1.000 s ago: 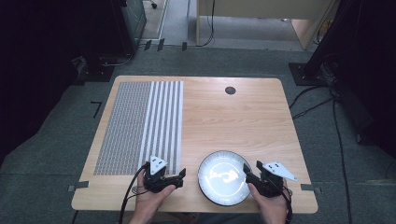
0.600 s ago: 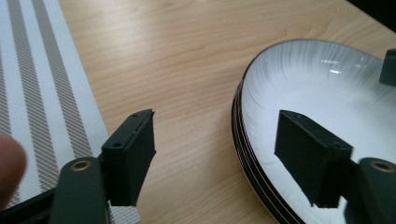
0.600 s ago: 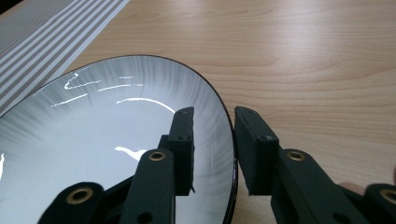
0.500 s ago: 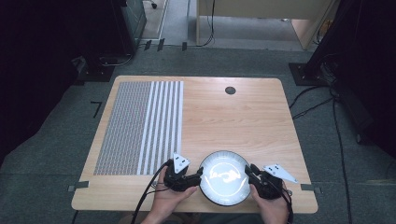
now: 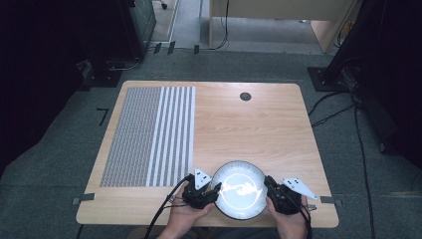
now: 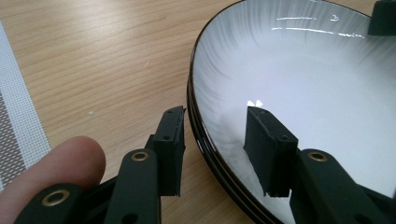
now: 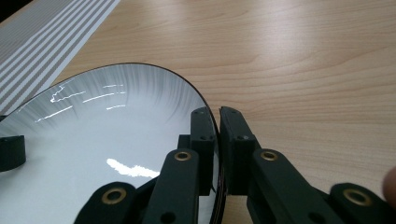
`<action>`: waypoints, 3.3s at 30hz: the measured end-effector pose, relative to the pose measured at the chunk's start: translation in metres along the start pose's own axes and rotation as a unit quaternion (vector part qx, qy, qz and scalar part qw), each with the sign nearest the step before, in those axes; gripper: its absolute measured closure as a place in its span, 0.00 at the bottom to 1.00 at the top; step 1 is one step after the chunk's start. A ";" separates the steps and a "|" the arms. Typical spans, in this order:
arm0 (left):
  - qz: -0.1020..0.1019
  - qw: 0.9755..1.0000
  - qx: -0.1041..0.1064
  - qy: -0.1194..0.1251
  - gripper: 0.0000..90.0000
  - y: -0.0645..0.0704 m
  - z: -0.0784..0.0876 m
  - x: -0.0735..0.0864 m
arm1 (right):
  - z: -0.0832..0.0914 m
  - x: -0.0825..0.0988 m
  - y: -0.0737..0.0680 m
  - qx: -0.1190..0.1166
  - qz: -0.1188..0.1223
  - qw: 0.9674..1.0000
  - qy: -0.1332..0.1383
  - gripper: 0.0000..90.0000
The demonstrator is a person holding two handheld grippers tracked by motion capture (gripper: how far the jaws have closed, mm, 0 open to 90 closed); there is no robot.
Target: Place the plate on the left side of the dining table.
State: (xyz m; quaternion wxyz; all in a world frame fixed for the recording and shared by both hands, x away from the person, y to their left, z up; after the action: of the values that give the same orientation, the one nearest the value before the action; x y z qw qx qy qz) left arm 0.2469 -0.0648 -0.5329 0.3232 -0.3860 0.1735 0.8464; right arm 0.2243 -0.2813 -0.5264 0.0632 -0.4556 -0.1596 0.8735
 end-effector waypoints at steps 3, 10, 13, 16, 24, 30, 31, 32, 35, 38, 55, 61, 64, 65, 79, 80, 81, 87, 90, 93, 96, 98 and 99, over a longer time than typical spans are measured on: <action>0.000 1.000 0.004 -0.002 0.65 -0.001 -0.001 -0.001 | -0.002 -0.005 -0.005 0.026 0.036 0.998 -0.033 0.94; -0.004 1.000 -0.002 -0.001 0.72 0.000 -0.001 -0.003 | -0.011 -0.017 -0.004 0.006 0.083 0.986 -0.145 0.91; -0.001 1.000 0.002 0.003 0.73 -0.002 -0.001 -0.003 | -0.011 -0.018 -0.002 -0.004 0.096 0.983 -0.156 0.91; -0.006 1.000 -0.004 0.008 0.73 -0.001 -0.001 -0.002 | -0.011 -0.015 0.002 -0.024 0.058 0.988 -0.144 0.91; -0.001 1.000 -0.006 0.018 0.73 -0.001 -0.002 -0.001 | -0.009 -0.008 0.007 -0.038 -0.017 0.995 -0.091 0.93; 0.001 1.000 0.004 0.022 0.74 -0.003 -0.001 -0.001 | -0.009 -0.007 0.014 -0.066 -0.082 0.991 -0.078 0.95; 0.005 1.000 0.009 0.023 0.73 -0.004 -0.001 -0.002 | -0.009 -0.007 0.015 -0.071 -0.087 0.991 -0.077 0.95; 0.005 1.000 0.009 0.023 0.73 -0.004 -0.001 -0.002 | -0.009 -0.007 0.015 -0.072 -0.090 0.990 -0.077 0.95; 0.004 1.000 0.016 0.020 0.73 -0.005 -0.001 -0.002 | -0.009 -0.007 0.017 -0.080 -0.100 0.989 -0.077 0.95; 0.005 1.000 0.018 0.018 0.72 -0.004 -0.001 -0.001 | -0.009 -0.008 0.018 -0.085 -0.111 0.987 -0.073 0.95; 0.007 0.999 0.031 0.011 0.70 -0.006 -0.001 0.000 | 0.000 -0.014 0.014 -0.081 -0.076 0.992 -0.059 0.94; 0.006 0.999 0.029 0.012 0.70 -0.006 -0.001 0.000 | -0.002 -0.011 0.012 -0.077 -0.070 0.992 -0.070 0.94; 0.007 1.000 0.026 0.014 0.71 -0.005 -0.001 0.000 | -0.002 -0.011 0.013 -0.079 -0.079 0.991 -0.077 0.95; 0.005 1.000 0.024 0.014 0.70 -0.005 -0.001 0.000 | -0.002 -0.010 0.013 -0.080 -0.083 0.990 -0.076 0.94; 0.011 0.999 0.027 0.021 0.69 -0.005 -0.002 0.000 | -0.005 -0.009 0.013 -0.078 -0.100 0.990 -0.058 1.00; 0.011 0.999 0.027 0.021 0.69 -0.005 -0.002 0.000 | -0.005 -0.009 0.013 -0.078 -0.100 0.990 -0.058 1.00; 0.012 0.999 0.030 0.022 0.68 -0.005 -0.002 0.000 | -0.006 -0.009 0.015 -0.092 -0.111 0.988 -0.062 1.00; 0.026 0.998 0.044 0.033 0.66 -0.008 0.001 -0.003 | -0.010 -0.004 0.015 -0.142 -0.165 0.972 -0.088 1.00; 0.029 0.998 0.047 0.032 0.66 -0.008 0.001 -0.003 | -0.010 -0.004 0.014 -0.139 -0.166 0.972 -0.089 1.00; 0.032 0.998 0.057 0.024 0.64 -0.008 0.001 -0.004 | -0.010 -0.004 0.012 -0.127 -0.150 0.977 -0.080 1.00; 0.044 0.996 0.077 0.010 0.61 -0.010 0.002 -0.004 | -0.012 -0.002 0.011 -0.131 -0.172 0.974 -0.069 0.99; 0.051 0.995 0.086 0.003 0.59 -0.010 0.002 -0.004 | -0.013 -0.001 0.010 -0.132 -0.179 0.973 -0.066 0.99; 0.063 0.992 0.108 -0.009 0.57 -0.012 0.003 -0.004 | -0.014 0.000 0.008 -0.132 -0.175 0.974 -0.060 0.99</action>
State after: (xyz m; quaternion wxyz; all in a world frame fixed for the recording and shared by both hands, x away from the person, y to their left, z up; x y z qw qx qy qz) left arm 0.2550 -0.0562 -0.5288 0.3110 -0.3292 0.2848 0.8448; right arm 0.2365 -0.2857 -0.5364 0.1446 -0.3714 -0.3538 0.8461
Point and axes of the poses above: each handheld gripper's, and its own axes: z roughly backward along the jaws, x roughly out of its underside, y roughly to its right, the point moved 6 cm from there along -z, roughly forward along the jaws, and after that the axes turned 7 degrees about -z, right-handed, at the moved point
